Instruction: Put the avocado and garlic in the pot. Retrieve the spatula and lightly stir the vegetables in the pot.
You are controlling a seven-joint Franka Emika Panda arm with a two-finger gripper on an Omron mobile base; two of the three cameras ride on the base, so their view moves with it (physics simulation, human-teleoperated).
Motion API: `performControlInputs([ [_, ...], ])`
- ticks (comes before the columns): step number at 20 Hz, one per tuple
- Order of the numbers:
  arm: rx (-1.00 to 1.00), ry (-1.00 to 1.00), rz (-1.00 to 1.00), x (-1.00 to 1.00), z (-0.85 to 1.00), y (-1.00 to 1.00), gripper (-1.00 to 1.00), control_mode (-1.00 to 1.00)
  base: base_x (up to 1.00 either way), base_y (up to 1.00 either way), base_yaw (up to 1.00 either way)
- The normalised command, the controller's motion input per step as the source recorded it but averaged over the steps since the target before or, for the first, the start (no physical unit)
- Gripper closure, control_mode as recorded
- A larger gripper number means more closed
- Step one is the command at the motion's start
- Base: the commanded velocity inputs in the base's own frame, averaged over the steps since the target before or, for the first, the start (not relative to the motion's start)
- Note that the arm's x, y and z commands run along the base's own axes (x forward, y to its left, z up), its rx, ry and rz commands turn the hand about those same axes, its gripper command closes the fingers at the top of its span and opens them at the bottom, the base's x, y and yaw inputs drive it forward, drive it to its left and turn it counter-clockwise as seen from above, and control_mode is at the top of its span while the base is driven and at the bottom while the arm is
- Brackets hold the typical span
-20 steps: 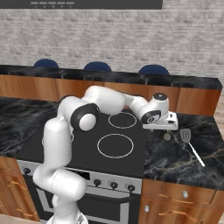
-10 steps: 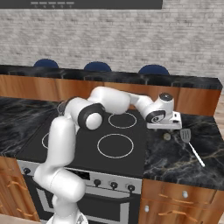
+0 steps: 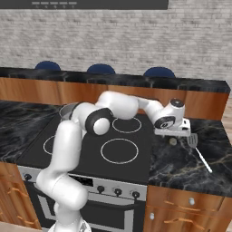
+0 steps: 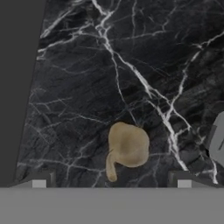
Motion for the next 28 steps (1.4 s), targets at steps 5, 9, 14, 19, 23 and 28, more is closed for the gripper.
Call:
performControlInputs([
  [5,0.00,0.00,0.00,0.24,-0.11,0.00,-1.00,-1.00,0.00,0.00,0.00],
  [9,0.00,0.00,0.00,0.04,-0.04,-0.08,-1.00,-1.00,0.00,0.00,0.00],
  [14,0.00,0.00,0.03,-0.09,0.00,0.00,-1.00,-1.00,0.00,0.00,0.00],
  [19,0.00,0.00,0.04,-0.10,-0.13,-0.02,-1.00,-1.00,0.00,0.00,0.00],
  [23,0.00,0.00,0.05,0.00,-0.13,0.00,-1.00,-1.00,0.00,0.00,0.00],
  [28,0.00,0.02,0.05,0.01,-0.17,0.00,-1.00,-1.00,0.00,0.00,0.00],
])
